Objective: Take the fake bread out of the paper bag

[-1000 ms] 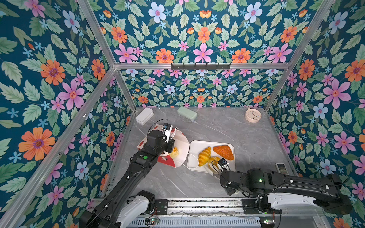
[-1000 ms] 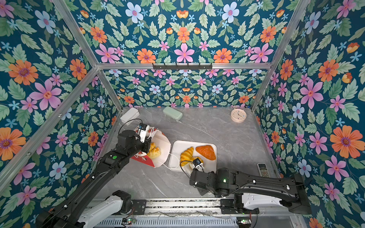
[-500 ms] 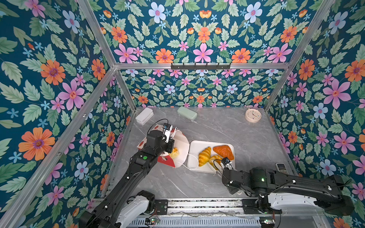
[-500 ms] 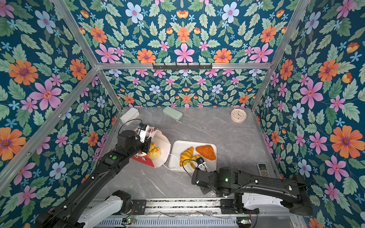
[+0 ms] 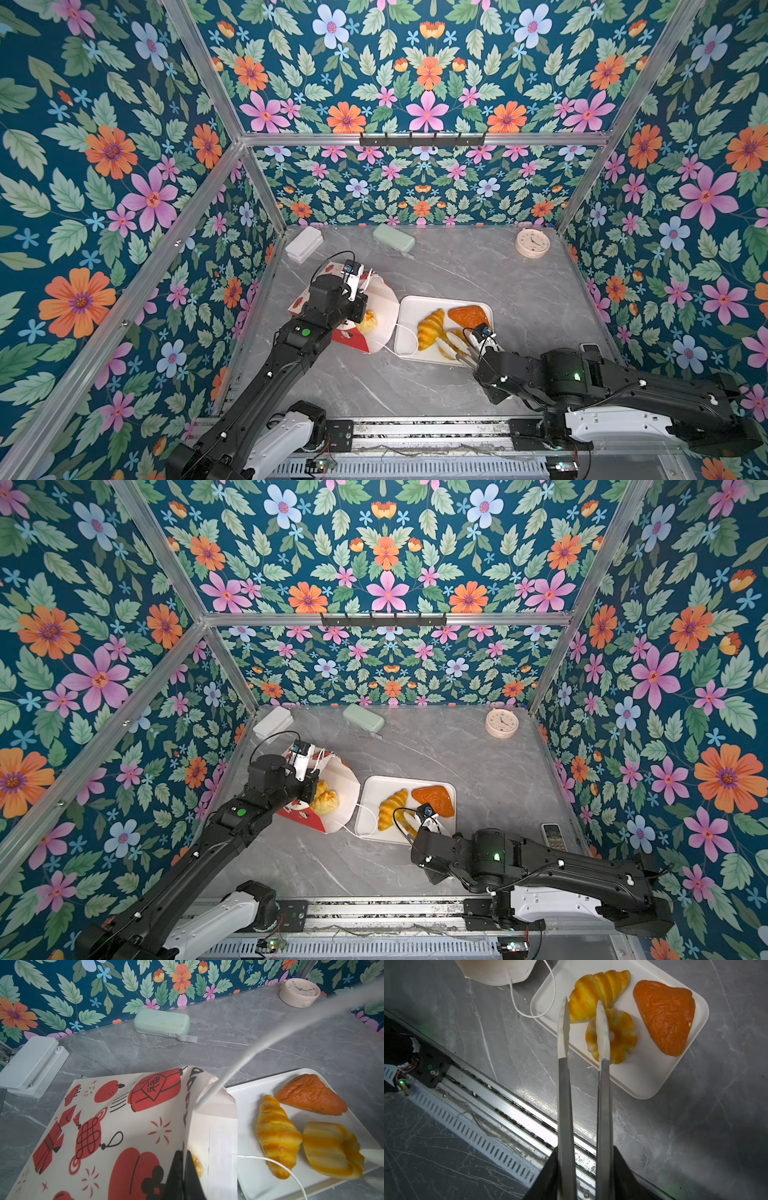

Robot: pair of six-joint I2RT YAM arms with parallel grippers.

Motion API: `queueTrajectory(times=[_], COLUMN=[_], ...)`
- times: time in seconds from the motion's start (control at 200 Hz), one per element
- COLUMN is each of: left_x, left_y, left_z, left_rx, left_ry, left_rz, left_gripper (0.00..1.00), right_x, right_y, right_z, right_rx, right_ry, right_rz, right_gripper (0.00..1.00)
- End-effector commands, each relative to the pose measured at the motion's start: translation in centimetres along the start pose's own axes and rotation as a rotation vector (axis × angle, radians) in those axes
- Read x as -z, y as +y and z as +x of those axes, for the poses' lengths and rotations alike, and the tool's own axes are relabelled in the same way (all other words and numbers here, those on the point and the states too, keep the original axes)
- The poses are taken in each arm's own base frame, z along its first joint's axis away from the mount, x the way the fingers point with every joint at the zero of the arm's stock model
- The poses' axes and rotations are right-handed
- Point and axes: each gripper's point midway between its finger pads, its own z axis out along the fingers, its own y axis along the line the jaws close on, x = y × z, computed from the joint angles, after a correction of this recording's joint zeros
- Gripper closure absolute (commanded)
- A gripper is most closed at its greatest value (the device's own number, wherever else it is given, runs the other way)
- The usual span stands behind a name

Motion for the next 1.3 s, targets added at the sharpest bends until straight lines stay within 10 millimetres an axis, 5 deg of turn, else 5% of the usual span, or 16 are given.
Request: queueTrajectory(times=[0.0,1.13,1.295], left_x=[-0.1,-0.2,-0.1], left_y=[-0.1,-0.1,0.0], left_z=[-0.5,-0.3,-0.4], left_rx=[0.008,0.005,0.006], left_ry=[-0.022,-0.014,-0.016], left_rz=[0.006,0.006,-0.001], left_gripper=[1.0,1.0,1.0], right_x=[0.1,-3.4,-3.6], right_y=[-1.5,-0.2,-0.5], right_z=[1.0,1.3,1.2], right_rx=[-0.007,0.039,0.075], right_ry=[0.046,0.214,0.255], right_rz=[0.066,0.052,0.106], right_gripper=[0.63,0.61,0.69])
